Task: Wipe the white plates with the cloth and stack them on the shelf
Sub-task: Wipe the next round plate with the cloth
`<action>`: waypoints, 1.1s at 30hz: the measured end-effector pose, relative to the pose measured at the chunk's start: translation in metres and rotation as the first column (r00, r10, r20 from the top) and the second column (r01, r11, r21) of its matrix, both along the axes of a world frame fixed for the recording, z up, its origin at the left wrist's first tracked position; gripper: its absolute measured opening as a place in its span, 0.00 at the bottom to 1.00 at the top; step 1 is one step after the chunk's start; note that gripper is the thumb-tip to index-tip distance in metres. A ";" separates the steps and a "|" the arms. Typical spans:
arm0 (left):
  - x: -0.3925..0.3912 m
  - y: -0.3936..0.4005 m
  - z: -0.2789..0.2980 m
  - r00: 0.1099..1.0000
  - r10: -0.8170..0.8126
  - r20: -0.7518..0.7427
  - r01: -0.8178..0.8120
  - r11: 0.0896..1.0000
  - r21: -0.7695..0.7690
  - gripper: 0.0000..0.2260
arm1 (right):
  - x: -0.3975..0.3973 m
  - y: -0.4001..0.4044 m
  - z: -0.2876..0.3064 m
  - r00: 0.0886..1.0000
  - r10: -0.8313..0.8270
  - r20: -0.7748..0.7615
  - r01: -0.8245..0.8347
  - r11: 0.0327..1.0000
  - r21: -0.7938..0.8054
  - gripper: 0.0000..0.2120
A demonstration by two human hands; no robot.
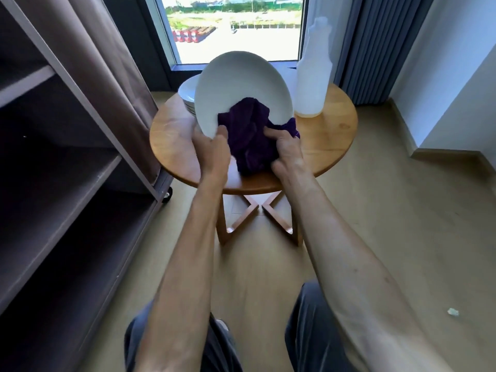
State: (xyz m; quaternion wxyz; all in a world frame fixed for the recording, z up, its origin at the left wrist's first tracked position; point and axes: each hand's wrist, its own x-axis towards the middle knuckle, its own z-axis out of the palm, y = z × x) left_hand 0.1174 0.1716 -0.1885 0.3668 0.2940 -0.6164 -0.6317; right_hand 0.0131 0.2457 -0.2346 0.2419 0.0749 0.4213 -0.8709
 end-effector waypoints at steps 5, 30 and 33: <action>0.019 -0.039 0.033 0.908 -0.234 0.348 0.300 0.943 -0.147 0.18 | -0.016 0.013 0.007 0.986 0.033 -0.160 -0.006 0.985 0.170 0.23; 0.017 -0.042 0.021 0.966 -0.193 -0.174 0.208 0.975 0.073 0.12 | 0.008 -0.033 0.006 0.483 0.378 -0.790 0.637 0.468 0.613 0.33; 0.019 -0.039 0.023 0.947 -0.263 -0.186 0.278 0.959 0.055 0.12 | -0.011 -0.014 0.020 0.802 0.124 -0.585 0.385 0.642 0.664 0.42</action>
